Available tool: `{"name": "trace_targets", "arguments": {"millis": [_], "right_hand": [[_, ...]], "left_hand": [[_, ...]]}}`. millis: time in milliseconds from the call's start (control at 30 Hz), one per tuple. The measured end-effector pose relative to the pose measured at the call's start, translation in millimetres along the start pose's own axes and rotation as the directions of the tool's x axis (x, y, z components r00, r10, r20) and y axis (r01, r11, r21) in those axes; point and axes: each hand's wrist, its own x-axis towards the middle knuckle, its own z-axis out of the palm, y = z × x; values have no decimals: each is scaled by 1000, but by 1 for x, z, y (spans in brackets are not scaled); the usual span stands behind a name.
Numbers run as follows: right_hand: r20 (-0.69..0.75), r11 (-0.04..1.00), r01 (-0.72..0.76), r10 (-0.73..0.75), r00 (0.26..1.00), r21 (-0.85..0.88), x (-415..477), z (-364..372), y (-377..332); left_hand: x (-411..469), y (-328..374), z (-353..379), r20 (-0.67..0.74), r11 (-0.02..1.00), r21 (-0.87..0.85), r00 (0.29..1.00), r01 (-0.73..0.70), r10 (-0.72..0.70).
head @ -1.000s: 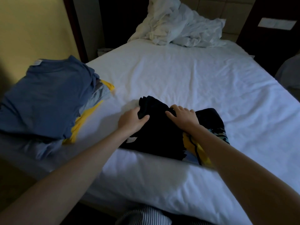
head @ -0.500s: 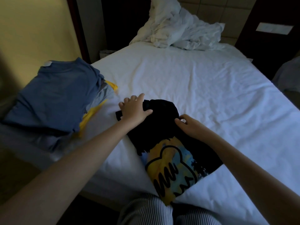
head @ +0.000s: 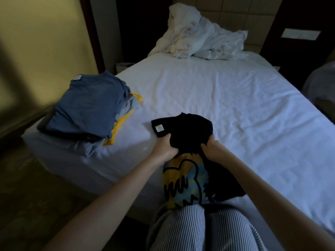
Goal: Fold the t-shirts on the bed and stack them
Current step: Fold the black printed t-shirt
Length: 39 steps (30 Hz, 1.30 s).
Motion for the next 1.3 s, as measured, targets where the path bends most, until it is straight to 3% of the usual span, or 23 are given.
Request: {"name": "trace_targets", "arguments": {"millis": [167,267,333,467,633,700,833,1000,1200,1300], "right_hand": [[84,976,0,-19,996,219,-18,-12,13],[7,972,28,-30,1000,233,-24,2,19],[-14,925,8,-3,1000,381,-26,5,18],[-68,794,-25,83,994,608,-33,13,15],[-292,811,162,11,956,562,-42,25,6],[-361,810,226,-19,933,541,-44,23,-5],[-456,784,334,-74,887,523,-42,18,-40],[-460,736,404,-142,876,542,-24,20,-92],[-367,538,447,-254,895,715,1,44,-177],[-309,462,461,-369,877,758,24,46,-231]], "left_hand": [[-3,-7,-42,26,985,-173,1000,-9,14],[-12,-22,-35,77,980,176,994,-92,79],[-16,-26,-28,115,936,296,980,-189,161],[-19,-25,-29,147,993,-45,982,-111,117],[-22,-20,-41,115,971,-188,978,-151,174],[-22,-13,-54,94,951,-202,962,-235,257],[-21,8,-88,56,938,-105,940,-329,336],[-10,3,-140,-31,934,-16,934,-357,357],[-11,9,-232,-152,930,68,917,-362,368],[-1,19,-289,-295,920,249,881,-302,369]]}}
